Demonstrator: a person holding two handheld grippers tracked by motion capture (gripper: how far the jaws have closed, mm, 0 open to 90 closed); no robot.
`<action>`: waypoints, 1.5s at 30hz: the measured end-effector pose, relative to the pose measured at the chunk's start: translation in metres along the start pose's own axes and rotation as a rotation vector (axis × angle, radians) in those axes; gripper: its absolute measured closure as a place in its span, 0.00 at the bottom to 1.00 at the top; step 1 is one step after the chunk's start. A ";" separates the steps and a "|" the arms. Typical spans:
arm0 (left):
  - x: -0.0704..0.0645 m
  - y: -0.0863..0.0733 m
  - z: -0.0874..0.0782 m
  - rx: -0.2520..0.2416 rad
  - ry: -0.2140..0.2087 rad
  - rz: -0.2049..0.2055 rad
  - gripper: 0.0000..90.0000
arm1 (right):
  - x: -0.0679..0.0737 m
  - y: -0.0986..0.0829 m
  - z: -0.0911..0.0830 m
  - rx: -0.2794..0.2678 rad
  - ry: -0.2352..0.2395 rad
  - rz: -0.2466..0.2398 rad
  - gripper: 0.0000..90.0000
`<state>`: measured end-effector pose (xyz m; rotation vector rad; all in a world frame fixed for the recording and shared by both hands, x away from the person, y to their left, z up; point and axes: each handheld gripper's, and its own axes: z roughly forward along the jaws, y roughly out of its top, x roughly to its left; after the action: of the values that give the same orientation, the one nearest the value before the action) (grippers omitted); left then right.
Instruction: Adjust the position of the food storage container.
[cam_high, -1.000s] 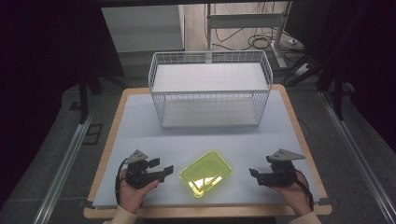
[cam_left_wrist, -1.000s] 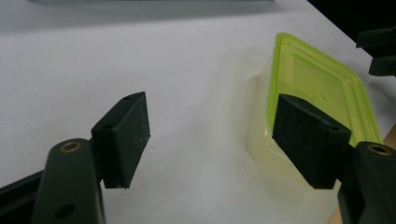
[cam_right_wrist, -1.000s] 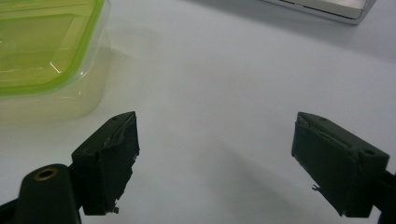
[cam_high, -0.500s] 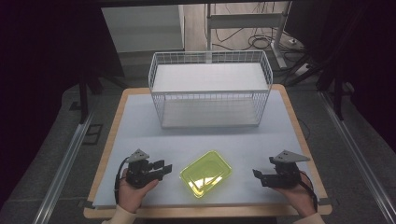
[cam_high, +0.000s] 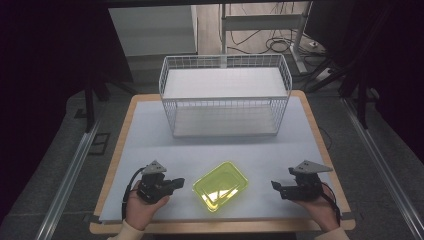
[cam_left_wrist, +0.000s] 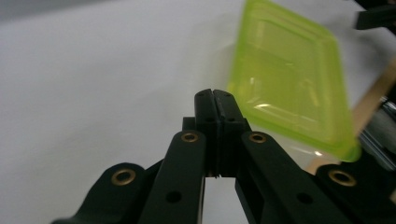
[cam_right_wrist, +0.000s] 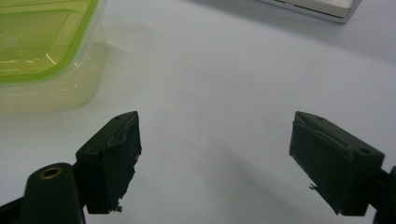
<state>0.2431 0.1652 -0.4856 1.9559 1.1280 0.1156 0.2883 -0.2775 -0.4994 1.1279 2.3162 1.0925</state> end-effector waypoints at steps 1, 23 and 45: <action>-0.009 0.002 0.000 -0.007 -0.023 0.025 1.00 | 0.000 0.000 0.000 0.000 0.001 0.001 0.19; -0.082 0.007 0.034 0.105 -0.213 0.194 1.00 | -0.001 0.001 -0.002 -0.018 -0.035 0.006 0.19; -0.098 -0.006 0.058 0.190 -0.178 0.236 1.00 | 0.000 0.000 -0.002 -0.027 -0.025 0.016 0.19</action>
<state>0.2078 0.0570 -0.4957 2.2155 0.8143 -0.0417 0.2876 -0.2785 -0.4978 1.1461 2.2706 1.1058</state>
